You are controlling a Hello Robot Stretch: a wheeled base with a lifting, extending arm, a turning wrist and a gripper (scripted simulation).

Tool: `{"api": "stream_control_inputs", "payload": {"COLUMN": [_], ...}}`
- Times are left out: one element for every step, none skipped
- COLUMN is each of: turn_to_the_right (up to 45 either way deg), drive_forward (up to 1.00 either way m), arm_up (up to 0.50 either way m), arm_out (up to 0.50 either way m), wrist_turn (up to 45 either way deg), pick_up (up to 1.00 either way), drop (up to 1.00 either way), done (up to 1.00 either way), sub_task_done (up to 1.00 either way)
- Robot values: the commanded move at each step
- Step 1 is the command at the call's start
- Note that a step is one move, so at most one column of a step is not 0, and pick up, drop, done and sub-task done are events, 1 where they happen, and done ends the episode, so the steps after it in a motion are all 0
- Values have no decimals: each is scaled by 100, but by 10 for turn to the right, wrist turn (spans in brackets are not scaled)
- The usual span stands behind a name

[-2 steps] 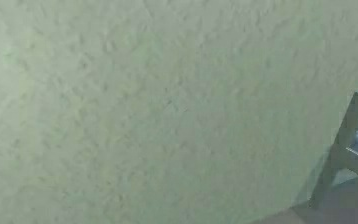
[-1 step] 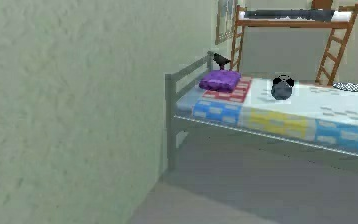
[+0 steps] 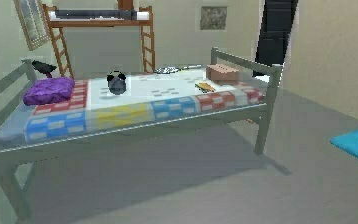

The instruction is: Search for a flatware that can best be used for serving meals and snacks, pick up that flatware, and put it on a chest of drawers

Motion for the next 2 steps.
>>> {"api": "stream_control_inputs", "payload": {"turn_to_the_right": [60,-450], "drive_forward": [0,0], "arm_up": [0,0], "arm_out": [0,0], "wrist_turn": [0,0], "pick_up": [0,0], "drop": [0,0], "done": [0,0], "sub_task_done": [0,0]}}
